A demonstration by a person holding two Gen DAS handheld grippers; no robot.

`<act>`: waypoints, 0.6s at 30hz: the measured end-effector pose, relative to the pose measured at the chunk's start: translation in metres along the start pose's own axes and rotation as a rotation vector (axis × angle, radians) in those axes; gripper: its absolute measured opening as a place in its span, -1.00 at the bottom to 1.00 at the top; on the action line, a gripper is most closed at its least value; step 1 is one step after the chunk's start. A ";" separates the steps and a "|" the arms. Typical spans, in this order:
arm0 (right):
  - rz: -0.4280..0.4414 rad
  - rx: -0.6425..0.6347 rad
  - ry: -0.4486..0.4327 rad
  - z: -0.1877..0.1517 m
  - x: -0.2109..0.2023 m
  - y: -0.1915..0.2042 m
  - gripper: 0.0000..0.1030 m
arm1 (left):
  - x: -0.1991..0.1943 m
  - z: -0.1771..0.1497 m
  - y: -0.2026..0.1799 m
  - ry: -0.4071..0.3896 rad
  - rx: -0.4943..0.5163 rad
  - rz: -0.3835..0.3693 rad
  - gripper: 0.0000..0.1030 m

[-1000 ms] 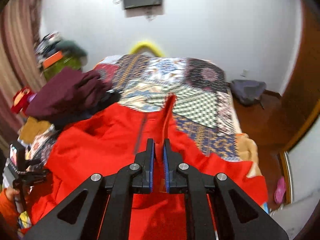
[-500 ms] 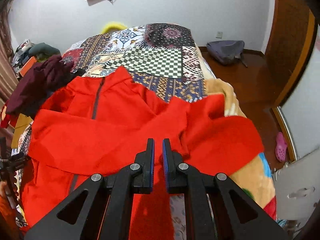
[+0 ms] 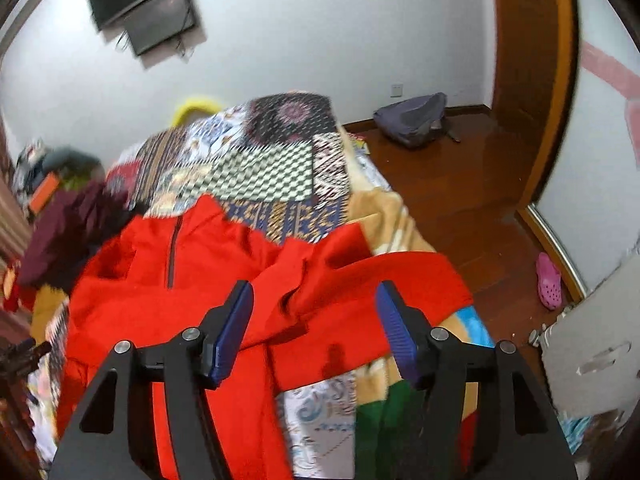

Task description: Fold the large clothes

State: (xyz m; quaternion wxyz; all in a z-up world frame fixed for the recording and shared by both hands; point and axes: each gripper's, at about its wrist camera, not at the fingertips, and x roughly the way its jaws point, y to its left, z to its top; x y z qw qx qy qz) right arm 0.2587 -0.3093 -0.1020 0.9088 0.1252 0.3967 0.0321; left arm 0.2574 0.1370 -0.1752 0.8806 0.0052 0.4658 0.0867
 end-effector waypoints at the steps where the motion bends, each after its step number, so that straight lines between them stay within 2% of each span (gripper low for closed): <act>1: -0.003 0.020 -0.004 0.001 -0.001 -0.007 0.17 | -0.008 0.007 -0.007 -0.028 0.006 -0.011 0.62; 4: -0.019 0.085 0.004 0.003 0.001 -0.031 0.17 | -0.018 0.023 -0.021 -0.078 0.017 -0.048 0.71; 8: -0.014 0.190 0.064 -0.004 0.020 -0.065 0.17 | -0.018 0.045 -0.050 -0.100 0.032 -0.095 0.74; 11: 0.010 0.285 0.132 -0.013 0.041 -0.091 0.17 | -0.006 0.056 -0.072 -0.083 0.042 -0.130 0.74; 18: 0.089 0.492 0.240 -0.030 0.086 -0.134 0.17 | 0.031 0.060 -0.124 -0.003 0.091 -0.180 0.74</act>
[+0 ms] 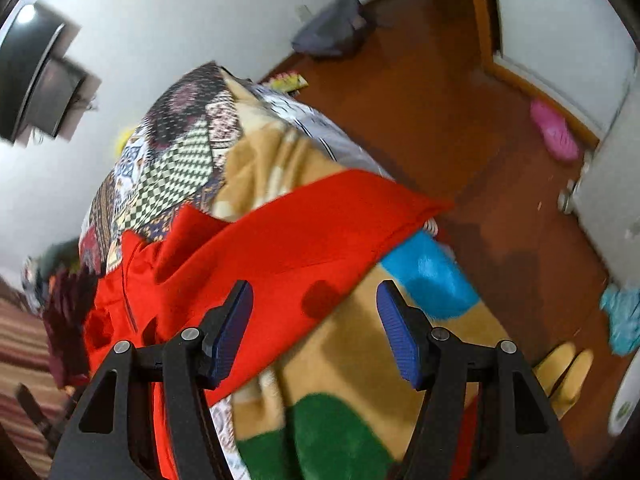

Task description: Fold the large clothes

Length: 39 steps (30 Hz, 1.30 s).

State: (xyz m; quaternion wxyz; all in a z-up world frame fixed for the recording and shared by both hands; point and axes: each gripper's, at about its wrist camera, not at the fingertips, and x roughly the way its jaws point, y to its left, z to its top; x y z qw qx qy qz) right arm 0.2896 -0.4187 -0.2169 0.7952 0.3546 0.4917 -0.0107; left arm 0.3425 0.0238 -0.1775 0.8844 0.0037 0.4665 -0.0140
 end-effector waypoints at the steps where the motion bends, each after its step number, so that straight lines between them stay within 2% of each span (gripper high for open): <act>1: 0.009 0.015 0.010 0.001 0.002 -0.004 0.17 | 0.005 -0.001 -0.003 0.011 0.004 -0.003 0.74; 5: 0.033 0.075 0.059 0.009 0.025 -0.013 0.17 | 0.024 -0.006 -0.014 0.059 0.012 -0.022 0.74; 10: 0.012 0.082 0.030 0.019 0.042 -0.011 0.13 | 0.044 -0.012 -0.019 0.108 0.007 -0.019 0.74; 12: -0.020 0.084 0.000 0.020 0.046 -0.010 -0.10 | 0.052 -0.014 -0.019 0.129 -0.002 -0.020 0.74; 14: -0.038 0.089 -0.027 0.021 0.044 -0.013 -0.51 | 0.062 -0.020 -0.018 0.155 -0.012 -0.017 0.74; 17: -0.040 0.106 -0.052 0.023 0.039 -0.019 -0.80 | 0.076 -0.030 -0.015 0.192 -0.026 -0.002 0.74; 21: -0.026 0.127 -0.090 0.024 0.020 -0.021 -0.86 | 0.077 -0.035 -0.022 0.180 0.016 0.037 0.76; 29: -0.004 0.013 -0.293 0.022 -0.063 0.015 -0.89 | 0.078 -0.038 -0.021 0.176 0.011 0.021 0.82; 35: 0.051 -0.092 -0.403 0.010 -0.110 0.060 -0.89 | 0.075 -0.041 -0.018 0.173 0.011 0.012 0.82; 39: 0.080 -0.198 -0.428 0.000 -0.119 0.106 -0.89 | 0.066 -0.045 -0.011 0.167 -0.002 0.000 0.82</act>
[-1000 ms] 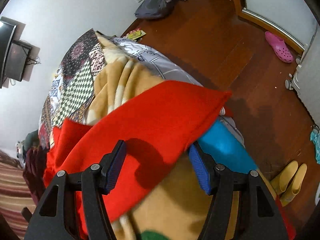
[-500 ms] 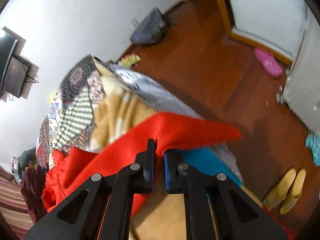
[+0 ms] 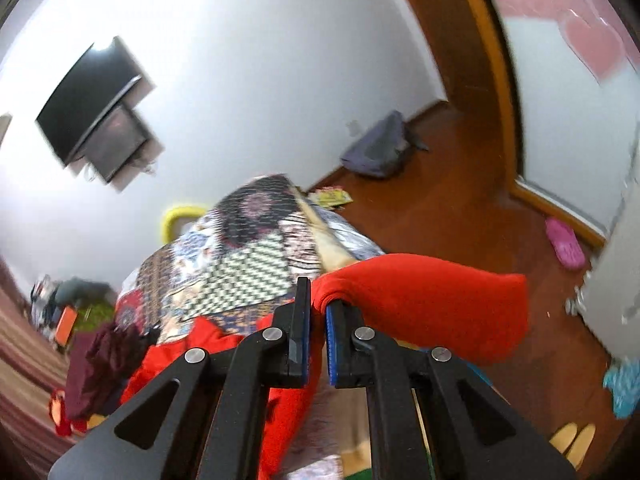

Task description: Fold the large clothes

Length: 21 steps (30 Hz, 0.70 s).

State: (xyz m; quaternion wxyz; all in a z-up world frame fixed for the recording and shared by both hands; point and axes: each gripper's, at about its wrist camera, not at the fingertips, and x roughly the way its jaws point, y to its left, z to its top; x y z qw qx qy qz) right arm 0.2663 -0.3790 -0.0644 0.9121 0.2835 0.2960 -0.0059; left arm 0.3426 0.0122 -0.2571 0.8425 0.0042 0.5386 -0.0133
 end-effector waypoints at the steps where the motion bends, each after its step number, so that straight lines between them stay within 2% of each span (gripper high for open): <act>1: 0.013 -0.022 -0.002 0.000 0.000 0.011 -0.89 | -0.004 -0.002 0.003 -0.006 -0.003 -0.006 0.82; 5: 0.047 -0.117 -0.006 -0.008 -0.002 0.051 -0.89 | -0.022 -0.011 0.013 -0.036 -0.010 -0.013 0.82; 10: 0.095 -0.233 0.044 -0.030 0.013 0.101 -0.89 | -0.047 -0.021 0.032 -0.084 -0.023 -0.012 0.82; 15: 0.128 -0.343 0.176 -0.075 0.042 0.140 -0.89 | -0.069 -0.031 0.049 -0.133 -0.029 -0.006 0.82; 21: 0.109 -0.448 0.369 -0.140 0.080 0.156 -0.89 | -0.077 -0.040 0.055 -0.153 -0.006 0.022 0.82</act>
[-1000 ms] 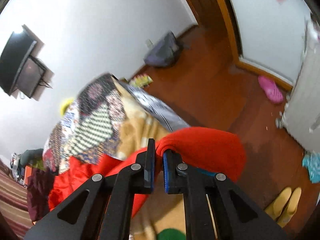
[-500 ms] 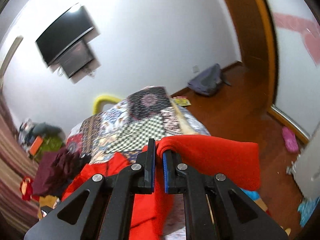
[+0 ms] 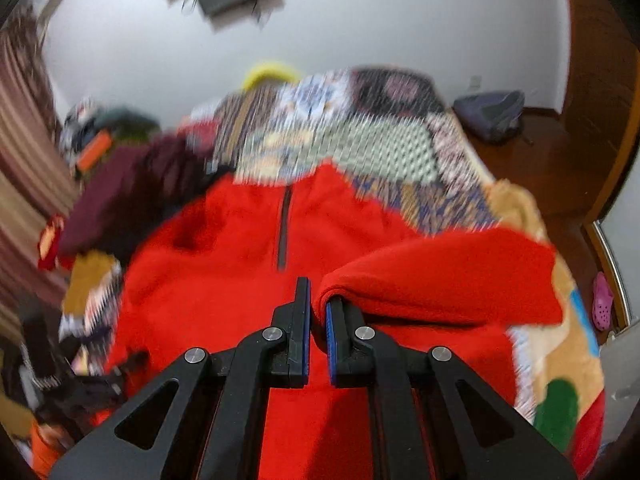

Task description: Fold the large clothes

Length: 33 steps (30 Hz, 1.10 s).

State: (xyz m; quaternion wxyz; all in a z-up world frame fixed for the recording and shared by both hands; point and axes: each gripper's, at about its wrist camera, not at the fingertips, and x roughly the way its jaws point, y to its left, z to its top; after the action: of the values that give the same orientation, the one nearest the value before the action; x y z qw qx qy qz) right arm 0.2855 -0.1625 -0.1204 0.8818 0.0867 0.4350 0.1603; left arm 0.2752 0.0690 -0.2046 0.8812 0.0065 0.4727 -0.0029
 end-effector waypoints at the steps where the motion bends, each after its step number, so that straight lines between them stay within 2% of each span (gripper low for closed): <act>1: -0.005 -0.016 0.024 -0.007 0.005 0.003 -0.88 | 0.000 -0.002 -0.001 0.000 0.007 0.004 0.82; 7: -0.010 -0.061 0.130 -0.035 0.018 0.009 -0.81 | -0.002 -0.008 -0.010 0.004 0.046 0.007 0.82; 9: 0.002 -0.068 0.165 -0.040 0.015 0.007 -0.55 | -0.004 -0.006 -0.016 -0.002 0.058 0.004 0.82; 10: 0.014 -0.068 0.184 -0.043 0.014 0.006 -0.32 | -0.005 -0.004 -0.019 -0.005 0.062 0.001 0.82; 11: 0.032 -0.063 0.195 -0.046 0.011 0.001 -0.19 | -0.007 -0.002 -0.022 -0.007 0.067 -0.003 0.82; 13: 0.043 -0.066 0.178 -0.052 0.002 -0.001 -0.18 | -0.010 0.005 -0.031 -0.014 0.080 -0.012 0.82; 16: 0.015 -0.098 0.139 -0.055 -0.016 -0.008 -0.18 | -0.017 0.018 -0.050 -0.035 0.118 -0.021 0.82; 22: -0.099 -0.084 0.009 -0.052 -0.056 -0.045 -0.04 | -0.035 0.050 -0.107 -0.103 0.232 -0.062 0.82; 27: -0.183 0.014 -0.067 -0.049 -0.084 -0.091 0.06 | -0.046 0.078 -0.169 -0.153 0.348 -0.130 0.83; 33: -0.273 0.128 -0.106 -0.053 -0.101 -0.137 0.06 | -0.037 0.102 -0.249 -0.146 0.503 -0.190 0.84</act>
State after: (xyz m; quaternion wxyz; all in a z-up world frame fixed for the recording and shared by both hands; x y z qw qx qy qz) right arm 0.2144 -0.3262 -0.1183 0.9097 0.0913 0.4051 0.0062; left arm 0.3369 -0.1813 -0.1191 0.8795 0.1803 0.3907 -0.2031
